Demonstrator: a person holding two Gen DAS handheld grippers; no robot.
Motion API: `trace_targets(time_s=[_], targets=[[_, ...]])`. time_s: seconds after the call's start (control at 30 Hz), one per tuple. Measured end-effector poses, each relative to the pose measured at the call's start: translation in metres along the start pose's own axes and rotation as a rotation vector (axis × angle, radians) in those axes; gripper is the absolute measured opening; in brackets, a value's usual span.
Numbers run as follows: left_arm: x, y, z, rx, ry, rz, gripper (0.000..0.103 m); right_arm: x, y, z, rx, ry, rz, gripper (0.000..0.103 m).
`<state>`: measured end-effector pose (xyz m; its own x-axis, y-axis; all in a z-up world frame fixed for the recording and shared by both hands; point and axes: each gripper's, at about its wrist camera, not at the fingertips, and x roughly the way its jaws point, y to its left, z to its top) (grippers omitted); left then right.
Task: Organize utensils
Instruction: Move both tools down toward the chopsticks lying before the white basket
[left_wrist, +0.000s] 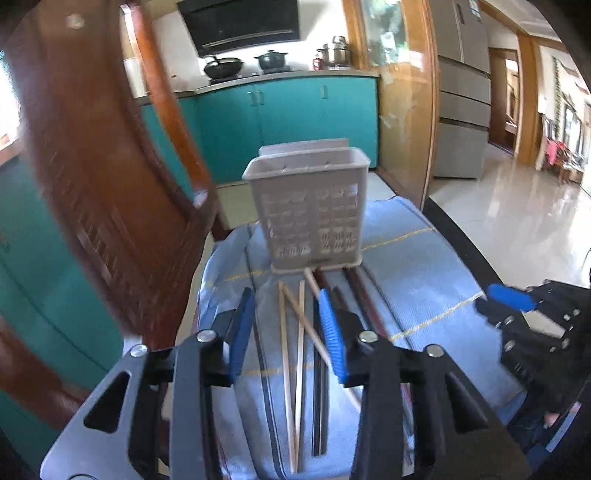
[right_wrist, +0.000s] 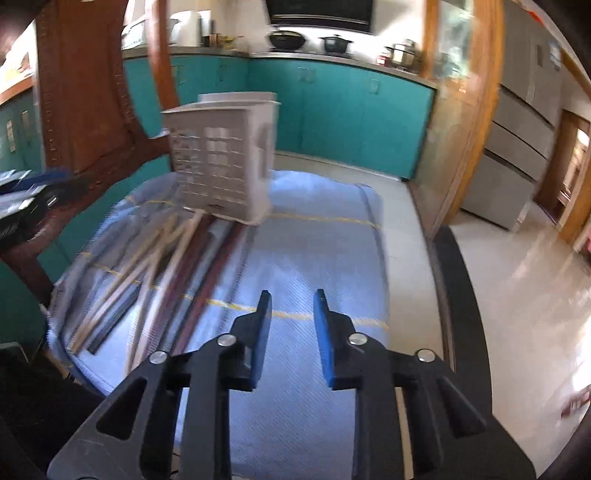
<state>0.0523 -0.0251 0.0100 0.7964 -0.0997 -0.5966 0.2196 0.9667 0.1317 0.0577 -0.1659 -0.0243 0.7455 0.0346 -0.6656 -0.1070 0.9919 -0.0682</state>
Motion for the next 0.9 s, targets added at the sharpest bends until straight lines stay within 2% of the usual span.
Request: trace_targets(time_s=[0.1, 0.17, 0.27, 0.37, 0.43, 0.6, 0.77, 0.8, 0.83, 0.9], targets=[[0.02, 0.004, 0.02, 0.023, 0.018, -0.011, 0.023, 0.032, 0.013, 0.028, -0.045, 0.088, 0.105, 0.025], [0.039, 0.01, 0.023, -0.006, 0.063, -0.066, 0.016, 0.056, 0.019, 0.041, -0.032, 0.155, 0.163, 0.025], [0.069, 0.019, 0.012, -0.071, 0.146, -0.118, 0.015, 0.093, 0.029, 0.052, -0.009, 0.22, 0.217, 0.025], [0.093, 0.015, 0.004, -0.039, 0.203, -0.104, 0.014, 0.125, 0.029, 0.054, 0.056, 0.296, 0.244, 0.022], [0.107, 0.017, 0.001, -0.058, 0.243, -0.123, 0.013, 0.141, 0.027, 0.049, 0.098, 0.361, 0.251, 0.019], [0.127, 0.022, -0.007, -0.064, 0.298, -0.1, 0.013, 0.146, 0.034, 0.049, 0.087, 0.383, 0.264, 0.016], [0.143, 0.034, -0.01, -0.112, 0.338, -0.124, 0.013, 0.143, 0.03, 0.042, 0.069, 0.419, 0.284, 0.013], [0.146, 0.036, -0.011, -0.121, 0.348, -0.128, 0.013, 0.139, 0.026, 0.041, 0.062, 0.413, 0.28, 0.01], [0.149, 0.038, -0.012, -0.129, 0.358, -0.129, 0.013, 0.134, 0.023, 0.04, 0.043, 0.4, 0.258, 0.0], [0.154, 0.043, -0.013, -0.135, 0.368, -0.131, 0.013, 0.124, 0.014, 0.04, 0.031, 0.376, 0.235, 0.001]])
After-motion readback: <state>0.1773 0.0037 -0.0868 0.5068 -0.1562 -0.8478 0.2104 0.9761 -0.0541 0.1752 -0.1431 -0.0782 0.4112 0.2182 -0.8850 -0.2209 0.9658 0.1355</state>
